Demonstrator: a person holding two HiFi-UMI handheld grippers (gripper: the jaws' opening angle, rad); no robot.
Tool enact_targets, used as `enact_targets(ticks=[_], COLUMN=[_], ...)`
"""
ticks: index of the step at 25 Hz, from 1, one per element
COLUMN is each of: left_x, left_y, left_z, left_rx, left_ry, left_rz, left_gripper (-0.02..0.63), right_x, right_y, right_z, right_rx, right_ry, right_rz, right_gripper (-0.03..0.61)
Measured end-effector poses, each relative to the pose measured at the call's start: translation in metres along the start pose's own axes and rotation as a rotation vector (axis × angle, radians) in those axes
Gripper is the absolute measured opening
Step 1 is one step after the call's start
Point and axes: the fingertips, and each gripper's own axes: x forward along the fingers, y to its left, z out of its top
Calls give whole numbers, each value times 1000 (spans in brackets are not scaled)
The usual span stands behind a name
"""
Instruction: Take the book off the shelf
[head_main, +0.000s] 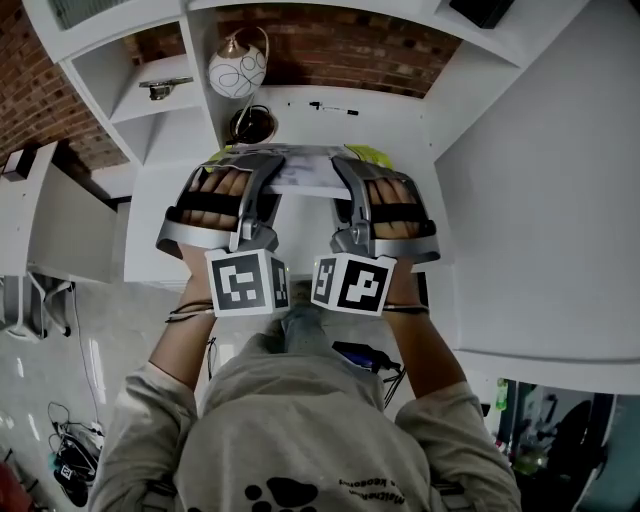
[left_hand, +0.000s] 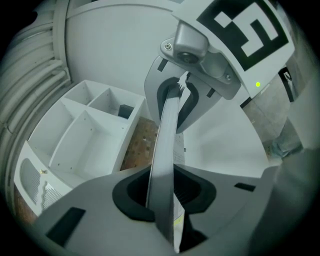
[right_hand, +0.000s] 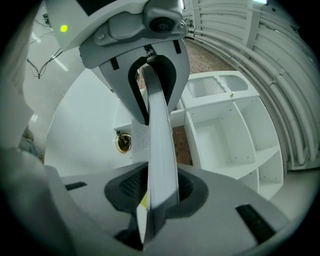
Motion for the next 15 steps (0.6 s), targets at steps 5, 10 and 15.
enact_targets(ticks=[5,10,15], left_x=[2,11,24], left_y=[-27,-51,-69], left_z=[1,2,2], left_rx=[-8,-32,-57], left_ry=[4,23,42], left_rz=[-42,-61,-72], left_gripper=[91,91,91], right_x=[-3,1,11], right_y=[27,49,67], right_z=[-8,-19,-29], right_rx=[15,14,17], right_ry=[5,-6,-22], right_rz=[34,61,85], right_gripper=[87,87,87])
